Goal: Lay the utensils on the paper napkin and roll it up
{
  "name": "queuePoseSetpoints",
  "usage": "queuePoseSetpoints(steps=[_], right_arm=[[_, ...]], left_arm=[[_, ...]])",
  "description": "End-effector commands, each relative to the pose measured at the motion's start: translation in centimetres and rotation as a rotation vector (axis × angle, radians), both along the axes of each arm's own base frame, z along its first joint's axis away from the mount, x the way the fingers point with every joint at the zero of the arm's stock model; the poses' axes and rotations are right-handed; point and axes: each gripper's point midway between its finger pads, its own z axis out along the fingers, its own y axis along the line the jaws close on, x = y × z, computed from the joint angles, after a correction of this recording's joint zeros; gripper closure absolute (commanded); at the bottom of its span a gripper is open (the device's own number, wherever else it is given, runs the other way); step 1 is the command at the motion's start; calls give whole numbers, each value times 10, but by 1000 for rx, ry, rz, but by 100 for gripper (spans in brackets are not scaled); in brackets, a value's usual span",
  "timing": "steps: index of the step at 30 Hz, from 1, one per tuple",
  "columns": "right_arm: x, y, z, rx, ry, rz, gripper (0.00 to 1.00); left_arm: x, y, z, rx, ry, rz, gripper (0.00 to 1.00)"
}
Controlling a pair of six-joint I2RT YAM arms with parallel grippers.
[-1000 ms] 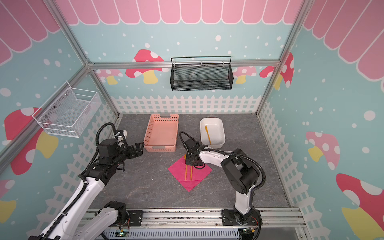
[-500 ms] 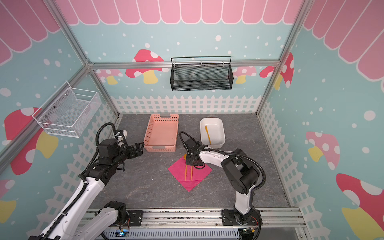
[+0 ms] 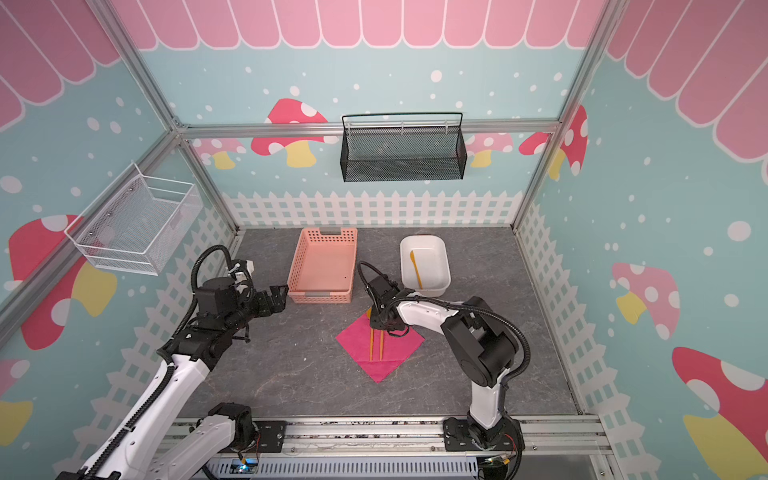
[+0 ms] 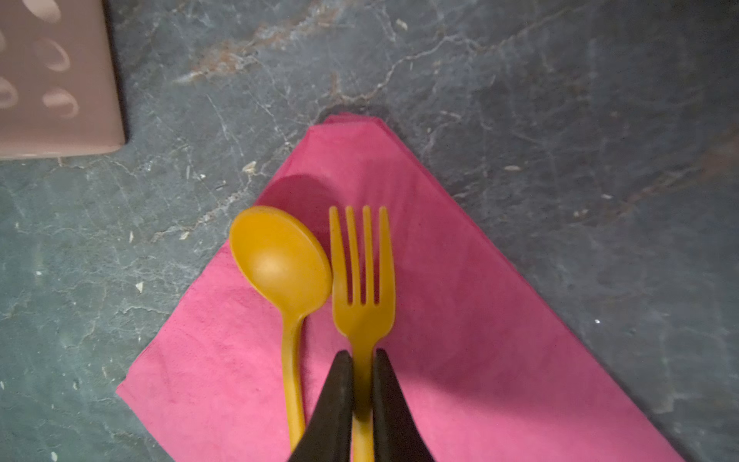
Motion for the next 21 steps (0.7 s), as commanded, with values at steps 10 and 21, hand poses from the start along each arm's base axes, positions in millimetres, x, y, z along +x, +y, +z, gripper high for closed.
queuePoseSetpoints(steps=[10,21], right_arm=[[-2,2,-9,-14,34,-1,86],[-2,5,-10,-4,41,14,85]], left_arm=[[-1,4,8,3,-18,14,0],[-1,3,7,0,-16,11,0]])
